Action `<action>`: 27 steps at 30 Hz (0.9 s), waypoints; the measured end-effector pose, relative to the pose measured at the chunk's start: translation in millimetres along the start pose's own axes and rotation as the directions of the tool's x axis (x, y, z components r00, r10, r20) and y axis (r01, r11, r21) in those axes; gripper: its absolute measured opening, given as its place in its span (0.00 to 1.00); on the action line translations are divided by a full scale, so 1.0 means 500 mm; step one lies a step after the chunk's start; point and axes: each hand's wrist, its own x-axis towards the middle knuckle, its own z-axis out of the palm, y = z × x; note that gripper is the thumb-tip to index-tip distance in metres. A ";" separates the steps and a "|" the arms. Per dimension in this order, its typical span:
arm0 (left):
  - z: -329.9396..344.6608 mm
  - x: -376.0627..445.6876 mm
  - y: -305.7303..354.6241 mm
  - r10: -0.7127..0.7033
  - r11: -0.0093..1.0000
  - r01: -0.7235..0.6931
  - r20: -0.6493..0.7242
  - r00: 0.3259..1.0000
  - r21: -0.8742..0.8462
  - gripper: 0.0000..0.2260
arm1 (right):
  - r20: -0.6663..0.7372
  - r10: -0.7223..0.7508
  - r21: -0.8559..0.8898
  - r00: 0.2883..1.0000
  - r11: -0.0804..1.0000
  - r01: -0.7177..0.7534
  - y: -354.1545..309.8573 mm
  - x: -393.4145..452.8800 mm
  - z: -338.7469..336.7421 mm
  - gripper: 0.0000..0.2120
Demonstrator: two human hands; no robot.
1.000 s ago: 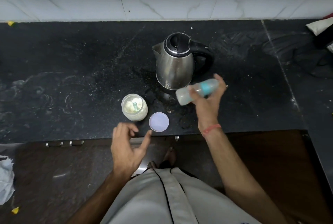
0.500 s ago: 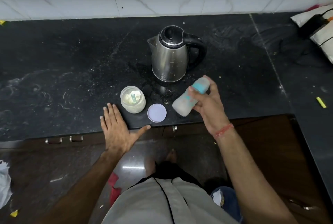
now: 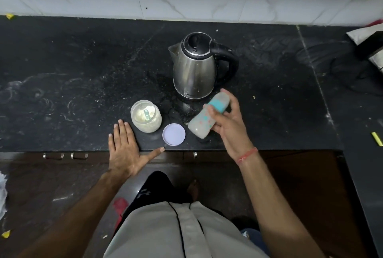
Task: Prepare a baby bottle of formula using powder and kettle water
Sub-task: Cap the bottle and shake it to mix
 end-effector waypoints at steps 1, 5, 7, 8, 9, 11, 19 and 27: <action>-0.004 0.004 0.003 -0.015 1.000 0.015 0.037 0.999 -0.008 0.75 | -0.020 -0.011 0.034 1.000 0.999 0.012 0.000 0.000 0.000 0.32; -0.007 0.016 0.002 -0.049 0.998 0.052 0.104 0.993 -0.028 0.77 | 0.142 0.062 -0.114 0.988 0.992 -0.046 0.000 -0.003 -0.008 0.37; -0.006 0.016 0.002 -0.055 0.997 0.060 0.112 0.992 -0.043 0.77 | 0.063 0.049 -0.005 0.997 0.999 -0.048 0.009 0.001 -0.013 0.39; -0.006 0.014 0.002 -0.051 0.997 0.056 0.114 0.992 -0.046 0.77 | 0.035 0.056 0.074 0.998 0.996 -0.059 0.013 0.002 -0.016 0.38; -0.004 0.012 0.002 -0.047 0.997 0.053 0.106 0.993 -0.048 0.77 | 0.034 0.068 0.149 0.997 0.986 -0.072 0.019 0.004 -0.020 0.36; -0.004 0.013 0.002 -0.043 0.997 0.049 0.100 0.994 -0.051 0.77 | 0.058 0.090 0.304 0.994 0.947 -0.104 0.021 0.004 -0.027 0.30; -0.011 0.014 0.002 -0.041 0.997 0.050 0.133 0.990 -0.065 0.77 | 0.218 0.145 0.628 0.965 0.736 -0.253 0.027 -0.011 -0.001 0.21; -0.024 0.012 0.010 -0.042 0.997 0.052 0.167 0.985 -0.056 0.77 | 0.252 0.103 0.679 0.962 0.689 -0.252 0.001 -0.014 0.013 0.15</action>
